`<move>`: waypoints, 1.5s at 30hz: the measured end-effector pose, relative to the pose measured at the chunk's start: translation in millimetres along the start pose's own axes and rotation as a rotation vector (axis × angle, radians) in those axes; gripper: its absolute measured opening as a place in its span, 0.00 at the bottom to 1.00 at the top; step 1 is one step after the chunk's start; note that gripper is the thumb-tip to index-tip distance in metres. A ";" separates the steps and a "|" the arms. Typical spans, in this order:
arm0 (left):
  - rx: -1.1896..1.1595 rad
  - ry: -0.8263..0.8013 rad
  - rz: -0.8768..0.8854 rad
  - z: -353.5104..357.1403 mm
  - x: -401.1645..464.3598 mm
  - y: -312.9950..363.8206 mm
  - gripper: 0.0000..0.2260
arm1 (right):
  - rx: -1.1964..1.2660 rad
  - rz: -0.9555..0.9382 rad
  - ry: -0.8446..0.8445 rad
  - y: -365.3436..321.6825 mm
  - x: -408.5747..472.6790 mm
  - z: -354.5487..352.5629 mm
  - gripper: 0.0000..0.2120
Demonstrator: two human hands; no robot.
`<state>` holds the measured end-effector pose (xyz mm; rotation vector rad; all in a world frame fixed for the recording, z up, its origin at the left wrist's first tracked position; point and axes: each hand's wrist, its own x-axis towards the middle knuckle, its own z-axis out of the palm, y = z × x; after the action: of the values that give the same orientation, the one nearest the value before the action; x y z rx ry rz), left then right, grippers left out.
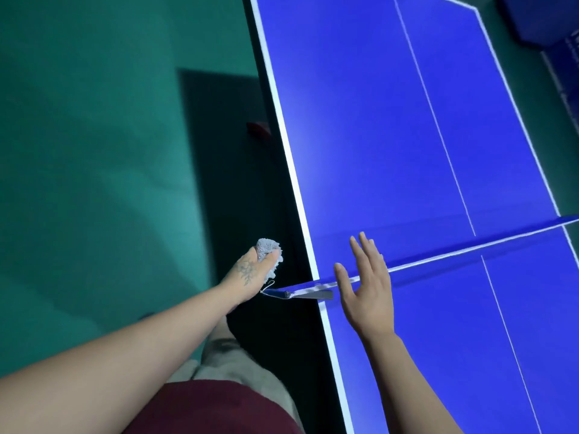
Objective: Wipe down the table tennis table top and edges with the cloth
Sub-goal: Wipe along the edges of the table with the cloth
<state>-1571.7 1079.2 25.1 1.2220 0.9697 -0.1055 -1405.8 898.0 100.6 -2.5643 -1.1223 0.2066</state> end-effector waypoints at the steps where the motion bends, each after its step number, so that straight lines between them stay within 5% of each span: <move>1: 0.008 0.011 -0.027 3.3 9.8 0.1 0.25 | 0.006 -0.006 -0.009 5.5 12.8 3.0 0.28; 7: 0.068 0.046 -0.144 20.7 74.8 -13.7 0.40 | 0.007 -0.018 -0.087 40.3 91.2 44.8 0.26; 12: 0.059 -0.047 -0.196 57.7 118.3 -24.8 0.37 | -0.067 -0.023 -0.182 73.0 138.8 93.6 0.27; 16: 0.048 -0.152 -0.250 90.9 138.4 -32.5 0.22 | -0.093 -0.043 -0.251 93.5 162.9 129.0 0.27; 20: 0.028 -0.259 -0.320 114.9 152.0 -42.3 0.39 | -0.127 -0.084 -0.226 99.0 183.4 153.4 0.26; 24: -0.001 -0.353 -0.346 126.1 166.7 -43.6 0.39 | -0.131 -0.088 -0.167 96.1 202.6 173.5 0.26; 27: -0.161 -0.248 -0.508 127.9 169.2 -48.8 0.33 | -0.116 -0.062 -0.134 89.0 223.5 188.2 0.27; 30: -0.388 -0.133 -0.368 139.0 176.0 -38.1 0.38 | -0.090 -0.059 -0.105 78.6 255.2 200.7 0.27; 31: -0.604 -0.089 -0.334 145.3 178.2 -39.0 0.23 | -0.081 -0.062 -0.096 75.0 267.7 204.2 0.27; 32: -0.864 -0.013 -0.388 154.1 189.5 -40.7 0.28 | -0.076 -0.064 -0.091 71.8 279.9 207.7 0.27; 34: -0.852 -0.010 -0.285 153.8 205.5 -18.3 0.26 | -0.085 -0.072 -0.085 68.4 301.0 213.8 0.27; 37: -0.221 0.044 -0.240 120.6 230.0 2.1 0.39 | -0.094 -0.071 -0.067 70.5 312.5 220.3 0.27; 45: -0.342 0.200 -0.058 47.7 329.0 59.1 0.40 | -0.031 -0.098 0.032 72.7 309.8 222.3 0.33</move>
<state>-1310.3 1199.0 -151.9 0.9005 1.1444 0.1357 -1204.0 1133.5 -132.8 -2.5217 -1.2447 0.1246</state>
